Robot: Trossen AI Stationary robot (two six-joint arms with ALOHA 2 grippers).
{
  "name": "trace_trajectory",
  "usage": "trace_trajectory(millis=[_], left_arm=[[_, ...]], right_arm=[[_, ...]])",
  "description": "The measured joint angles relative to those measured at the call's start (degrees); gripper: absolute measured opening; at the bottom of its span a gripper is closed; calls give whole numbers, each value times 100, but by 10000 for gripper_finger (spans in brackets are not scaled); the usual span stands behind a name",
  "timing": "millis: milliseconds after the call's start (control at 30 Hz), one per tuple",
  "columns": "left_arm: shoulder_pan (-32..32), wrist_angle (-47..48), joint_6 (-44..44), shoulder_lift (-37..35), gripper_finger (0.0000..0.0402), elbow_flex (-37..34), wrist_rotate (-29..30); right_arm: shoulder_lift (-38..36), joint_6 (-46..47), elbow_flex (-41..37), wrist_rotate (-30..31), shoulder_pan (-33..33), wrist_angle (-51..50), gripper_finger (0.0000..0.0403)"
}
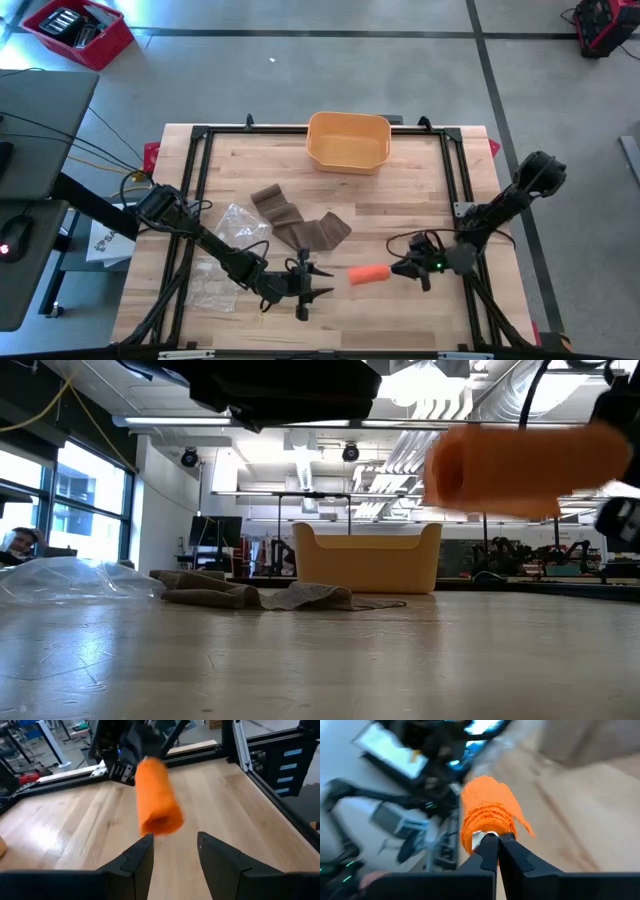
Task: Roll bandage
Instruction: Roll the orange bandage
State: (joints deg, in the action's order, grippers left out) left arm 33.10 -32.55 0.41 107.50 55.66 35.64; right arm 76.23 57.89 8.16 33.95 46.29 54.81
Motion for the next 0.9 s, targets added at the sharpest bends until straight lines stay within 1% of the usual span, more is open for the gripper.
trace_trajectory(millis=[67,133,267,400,533,633,700,767,900], left_arm=[[-5,-8,-17,0,147,0,1],[-13,-211,-23,2,147,0,2],[-13,-1111,227,2,147,0,-150],[7,-1892,752,2,147,0,-299],[-64,-2513,1420,2,147,0,-451],[-263,-2860,1812,2,147,10,-1103],[-378,-2867,1877,2,147,116,-1591],[-436,-2709,1923,2,147,294,-1911],[-448,-2410,2432,73,147,752,-2018]], right_arm=[[0,-550,0,-480,-150,458,0],[0,-1137,0,-885,-258,971,0],[-2,-2178,0,-1642,-425,1924,0],[-2,-2750,2,-2315,-582,2573,0],[-2,-2837,164,-2749,-750,2617,0],[-2,-2988,413,-3165,-868,2409,0],[-2,-3182,580,-3485,-934,2353,0],[-2,-3348,697,-3747,-998,2352,0],[-2,-3497,827,-3901,-1116,2297,0]])
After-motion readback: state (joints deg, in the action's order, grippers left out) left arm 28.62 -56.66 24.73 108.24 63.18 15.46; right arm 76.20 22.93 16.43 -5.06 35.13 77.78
